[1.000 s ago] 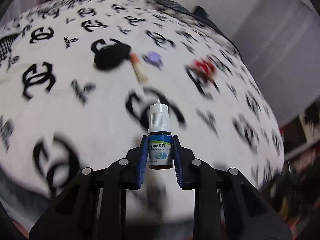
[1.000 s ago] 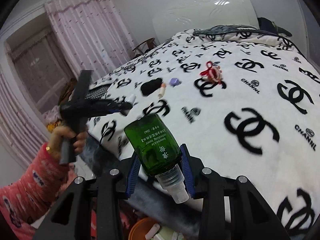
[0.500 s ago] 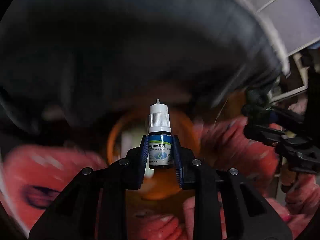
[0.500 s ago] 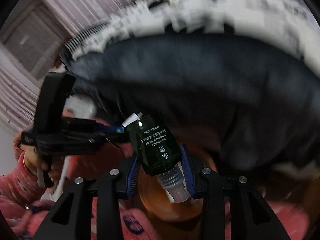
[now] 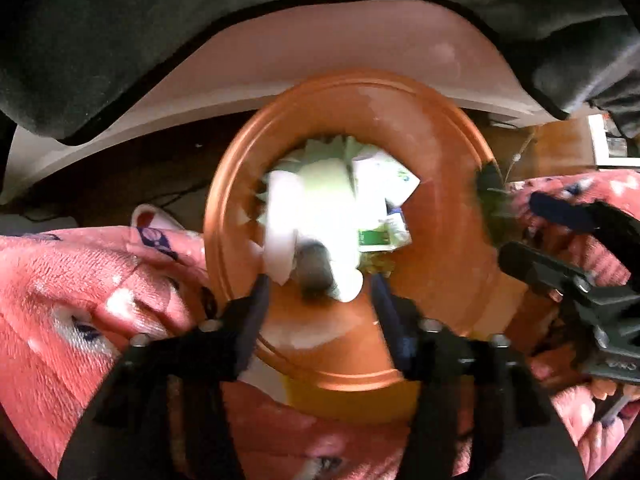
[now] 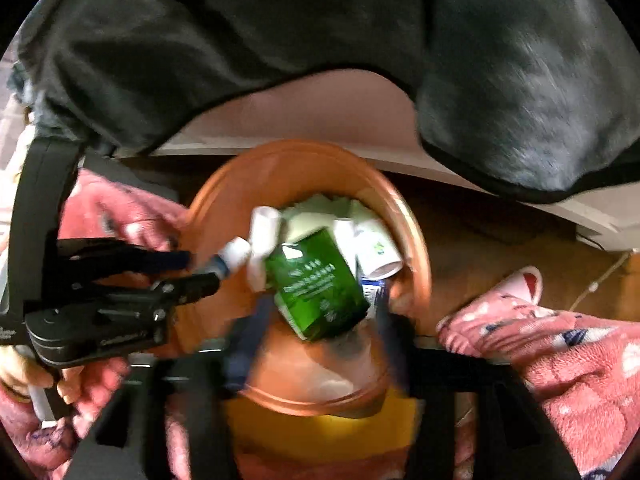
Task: Collect trash
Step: 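Carry both bottles over the orange bin and open both tools to drop them, then grasp the orange-capped lip balm with the left tool while the right tool grasps the red-white ornament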
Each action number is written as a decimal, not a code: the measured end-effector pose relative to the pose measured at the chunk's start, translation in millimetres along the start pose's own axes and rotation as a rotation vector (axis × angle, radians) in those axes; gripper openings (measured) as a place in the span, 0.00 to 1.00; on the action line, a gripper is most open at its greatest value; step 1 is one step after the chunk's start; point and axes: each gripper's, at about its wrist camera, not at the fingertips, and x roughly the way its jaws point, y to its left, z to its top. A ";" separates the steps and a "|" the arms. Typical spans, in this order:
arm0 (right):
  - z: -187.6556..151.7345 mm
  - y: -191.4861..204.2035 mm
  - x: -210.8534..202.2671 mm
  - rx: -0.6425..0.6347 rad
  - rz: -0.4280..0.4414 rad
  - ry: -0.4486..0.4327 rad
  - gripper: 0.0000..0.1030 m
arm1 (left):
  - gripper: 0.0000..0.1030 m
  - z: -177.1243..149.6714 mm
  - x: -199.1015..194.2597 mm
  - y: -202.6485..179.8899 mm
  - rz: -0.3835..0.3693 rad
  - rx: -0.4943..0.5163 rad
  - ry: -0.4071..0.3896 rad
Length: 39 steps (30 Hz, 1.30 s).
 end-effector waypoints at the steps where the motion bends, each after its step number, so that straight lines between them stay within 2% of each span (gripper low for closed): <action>1: -1.4 -3.3 -1.0 0.009 0.005 0.000 0.71 | 0.57 0.5 -0.1 -0.7 -0.001 0.005 0.000; 2: -1.9 -7.3 -1.3 0.027 0.017 0.002 0.71 | 0.63 0.7 -0.1 -0.7 0.000 0.012 -0.003; 8: 1.1 -21.8 0.2 0.095 0.035 -0.007 0.72 | 0.63 -1.4 1.5 -7.1 0.011 0.015 -0.011; 19: 0.6 -22.5 -1.3 0.104 0.029 -0.017 0.72 | 0.63 -5.4 -5.0 -4.3 0.029 0.009 -0.028; 21: 0.2 -22.6 -6.2 0.109 0.031 -0.037 0.72 | 0.63 -6.3 -10.0 -6.1 0.029 0.015 -0.051; 23: -0.4 -20.1 -19.1 0.097 0.027 -0.088 0.72 | 0.63 -8.6 -24.2 -10.8 0.017 0.036 -0.109; 26: -0.7 -10.6 -48.3 0.044 0.015 -0.195 0.72 | 0.63 -15.0 -69.6 -23.2 -0.036 0.112 -0.231; 30: 2.7 2.2 -87.5 -0.018 0.003 -0.323 0.77 | 0.63 -20.9 -162.3 -36.3 -0.146 0.219 -0.395; 32: 5.5 6.3 -102.1 -0.035 0.026 -0.366 0.77 | 0.76 -19.8 -208.6 -38.0 -0.139 0.259 -0.499; 33: 6.6 8.6 -108.0 -0.043 0.038 -0.384 0.77 | 0.78 -15.7 -237.0 -36.8 -0.133 0.271 -0.566; 35: 8.8 13.0 -115.4 -0.060 0.051 -0.408 0.77 | 0.79 -0.8 -273.9 -31.4 -0.124 0.266 -0.647; 36: 10.3 15.3 -119.0 -0.071 0.051 -0.420 0.77 | 0.79 15.8 -294.4 -24.5 -0.104 0.241 -0.691; 38: 12.3 17.3 -123.3 -0.084 0.055 -0.433 0.77 | 0.79 49.1 -317.0 -11.2 -0.077 0.187 -0.735; 39: 13.5 17.8 -125.3 -0.090 0.058 -0.441 0.77 | 0.79 75.9 -327.5 -2.6 -0.065 0.141 -0.748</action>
